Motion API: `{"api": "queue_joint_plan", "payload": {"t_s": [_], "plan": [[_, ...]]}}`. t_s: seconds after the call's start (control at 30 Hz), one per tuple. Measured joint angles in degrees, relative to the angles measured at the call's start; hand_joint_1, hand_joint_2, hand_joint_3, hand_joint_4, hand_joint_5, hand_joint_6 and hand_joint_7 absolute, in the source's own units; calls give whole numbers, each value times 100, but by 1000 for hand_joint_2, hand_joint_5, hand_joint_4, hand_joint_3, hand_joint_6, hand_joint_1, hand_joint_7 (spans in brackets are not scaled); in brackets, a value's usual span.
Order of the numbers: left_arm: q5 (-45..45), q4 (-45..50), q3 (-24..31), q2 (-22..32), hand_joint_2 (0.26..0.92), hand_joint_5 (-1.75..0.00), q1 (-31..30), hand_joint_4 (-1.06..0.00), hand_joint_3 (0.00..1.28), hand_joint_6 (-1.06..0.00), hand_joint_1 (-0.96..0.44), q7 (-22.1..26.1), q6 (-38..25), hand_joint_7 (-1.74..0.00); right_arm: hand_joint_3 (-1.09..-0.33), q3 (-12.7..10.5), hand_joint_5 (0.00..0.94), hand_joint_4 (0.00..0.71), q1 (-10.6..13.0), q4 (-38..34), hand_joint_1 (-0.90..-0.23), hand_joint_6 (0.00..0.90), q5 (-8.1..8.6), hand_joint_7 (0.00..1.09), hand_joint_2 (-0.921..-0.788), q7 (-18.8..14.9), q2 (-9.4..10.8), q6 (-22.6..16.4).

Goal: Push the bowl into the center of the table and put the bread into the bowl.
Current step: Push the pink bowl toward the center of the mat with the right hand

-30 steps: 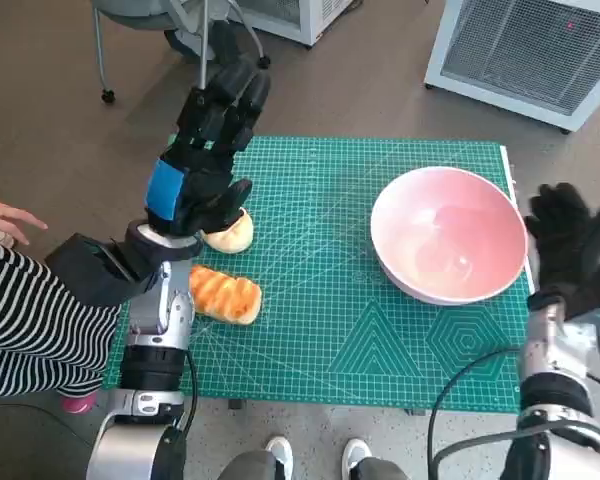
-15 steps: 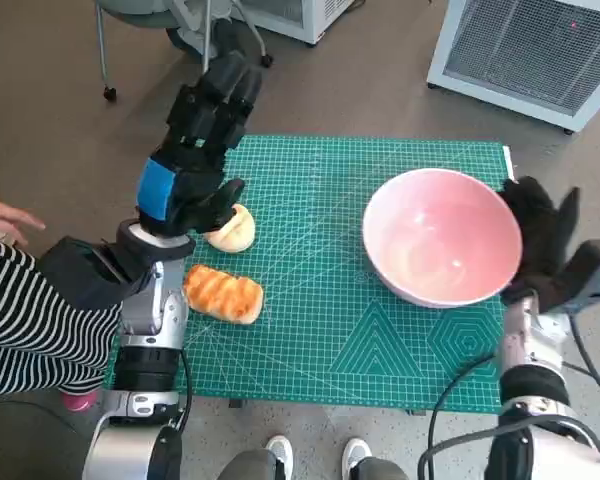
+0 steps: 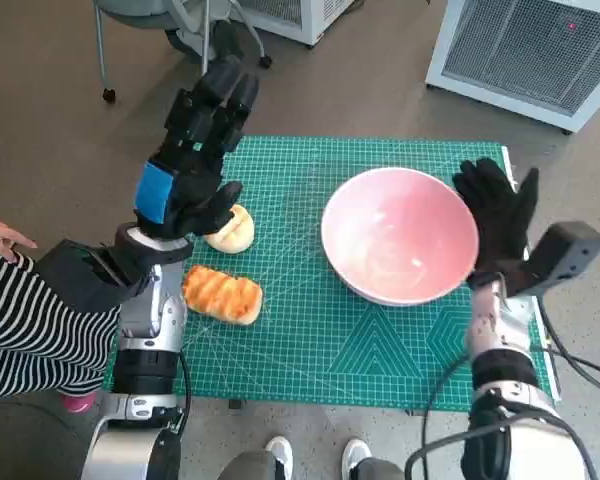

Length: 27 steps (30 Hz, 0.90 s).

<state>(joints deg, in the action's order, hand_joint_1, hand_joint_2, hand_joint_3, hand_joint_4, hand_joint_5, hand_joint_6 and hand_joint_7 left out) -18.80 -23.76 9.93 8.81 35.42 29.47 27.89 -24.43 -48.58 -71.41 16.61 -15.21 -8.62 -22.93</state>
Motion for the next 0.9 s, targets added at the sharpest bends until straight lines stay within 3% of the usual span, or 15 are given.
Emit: {"api": "queue_joint_plan", "payload": {"t_s": [0.67,0.9], "plan": [[-7,-74,25,18,921,-3,-4,-138,402,-37,-694,33,206,-346,-796,-167,0,110,-485,-32,-670,107,173,207,-921,4,362,244],[-8,-119,14,16,921,-2,-5,-139,404,-38,-692,71,226,-336,-792,-239,0,104,-534,-50,-671,99,178,195,-921,-1,438,260]]}}
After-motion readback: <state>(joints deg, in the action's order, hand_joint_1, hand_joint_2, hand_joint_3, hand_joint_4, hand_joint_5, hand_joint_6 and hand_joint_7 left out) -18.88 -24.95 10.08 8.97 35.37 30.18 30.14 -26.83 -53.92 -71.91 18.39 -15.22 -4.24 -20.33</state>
